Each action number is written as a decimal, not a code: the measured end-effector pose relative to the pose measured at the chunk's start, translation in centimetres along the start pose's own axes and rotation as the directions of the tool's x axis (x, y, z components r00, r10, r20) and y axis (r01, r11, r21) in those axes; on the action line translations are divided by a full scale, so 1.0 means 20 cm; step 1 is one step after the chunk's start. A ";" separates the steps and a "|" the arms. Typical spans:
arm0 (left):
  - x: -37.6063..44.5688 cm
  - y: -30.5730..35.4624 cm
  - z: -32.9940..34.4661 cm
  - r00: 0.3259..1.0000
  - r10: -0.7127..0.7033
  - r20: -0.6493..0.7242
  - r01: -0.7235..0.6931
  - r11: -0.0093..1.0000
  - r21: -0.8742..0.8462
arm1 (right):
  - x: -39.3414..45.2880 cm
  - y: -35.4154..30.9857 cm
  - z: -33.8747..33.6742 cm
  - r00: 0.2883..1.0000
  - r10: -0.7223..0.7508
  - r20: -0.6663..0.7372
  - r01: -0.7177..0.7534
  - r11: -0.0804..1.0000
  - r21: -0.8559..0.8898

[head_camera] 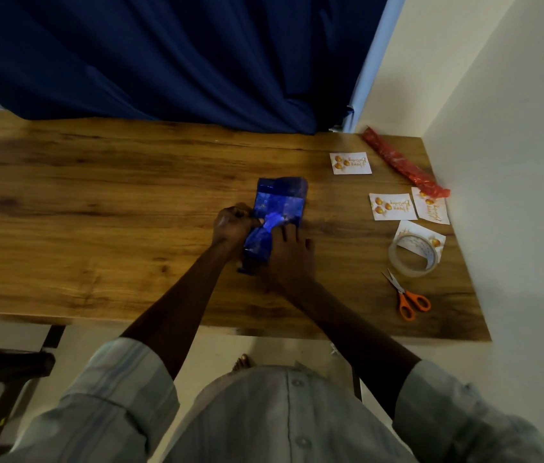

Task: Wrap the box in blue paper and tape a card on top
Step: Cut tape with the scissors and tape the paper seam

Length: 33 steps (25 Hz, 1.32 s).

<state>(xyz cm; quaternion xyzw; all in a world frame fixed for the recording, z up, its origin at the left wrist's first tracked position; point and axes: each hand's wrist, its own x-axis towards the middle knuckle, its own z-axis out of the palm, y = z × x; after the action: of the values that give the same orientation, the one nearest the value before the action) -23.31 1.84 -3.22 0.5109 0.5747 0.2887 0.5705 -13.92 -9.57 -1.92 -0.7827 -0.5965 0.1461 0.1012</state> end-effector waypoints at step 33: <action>0.04 -0.04 0.00 0.996 -0.058 0.064 0.047 0.986 0.158 | -0.20 0.14 0.09 0.942 -0.101 -0.321 0.225 0.897 0.380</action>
<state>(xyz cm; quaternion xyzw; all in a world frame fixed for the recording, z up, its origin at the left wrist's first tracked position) -23.33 2.31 -4.25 0.5482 0.5890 0.2099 0.5554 -13.01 -14.10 -4.05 -0.7034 -0.5947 0.1416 0.3626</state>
